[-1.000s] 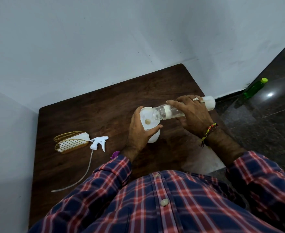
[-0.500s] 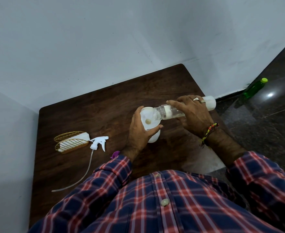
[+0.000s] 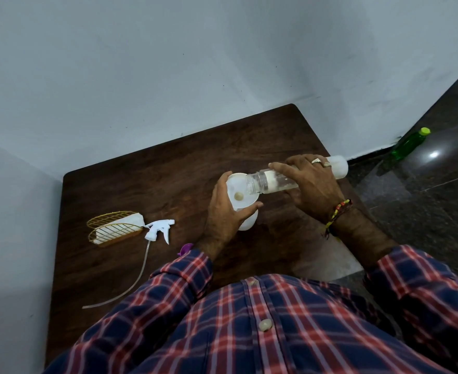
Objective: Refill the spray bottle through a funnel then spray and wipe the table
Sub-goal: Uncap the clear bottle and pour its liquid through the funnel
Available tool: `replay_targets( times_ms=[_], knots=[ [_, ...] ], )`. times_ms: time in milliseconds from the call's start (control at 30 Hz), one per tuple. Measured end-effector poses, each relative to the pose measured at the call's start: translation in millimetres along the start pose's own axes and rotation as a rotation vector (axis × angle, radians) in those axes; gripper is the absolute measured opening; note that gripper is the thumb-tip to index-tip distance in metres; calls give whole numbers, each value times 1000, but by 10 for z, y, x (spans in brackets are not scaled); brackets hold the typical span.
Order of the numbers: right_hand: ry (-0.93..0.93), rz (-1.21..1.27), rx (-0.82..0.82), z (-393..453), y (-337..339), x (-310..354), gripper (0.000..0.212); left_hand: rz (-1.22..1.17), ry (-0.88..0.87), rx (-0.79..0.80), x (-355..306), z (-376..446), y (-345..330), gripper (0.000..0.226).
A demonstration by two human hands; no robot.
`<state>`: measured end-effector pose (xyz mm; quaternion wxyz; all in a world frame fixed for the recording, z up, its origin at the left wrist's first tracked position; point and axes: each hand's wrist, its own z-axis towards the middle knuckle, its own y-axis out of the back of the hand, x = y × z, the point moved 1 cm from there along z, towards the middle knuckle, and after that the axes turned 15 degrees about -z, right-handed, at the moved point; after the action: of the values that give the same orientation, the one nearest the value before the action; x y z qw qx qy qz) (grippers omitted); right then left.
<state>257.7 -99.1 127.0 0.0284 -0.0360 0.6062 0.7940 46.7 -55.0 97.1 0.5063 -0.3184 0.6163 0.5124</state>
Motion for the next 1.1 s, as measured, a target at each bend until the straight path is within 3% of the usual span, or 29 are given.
replay_targets(
  times_ms=[1100],
  knots=[
    [7,-2,-20,13,4,8,69,-6,5,3,17,17,-7,96]
  ],
)
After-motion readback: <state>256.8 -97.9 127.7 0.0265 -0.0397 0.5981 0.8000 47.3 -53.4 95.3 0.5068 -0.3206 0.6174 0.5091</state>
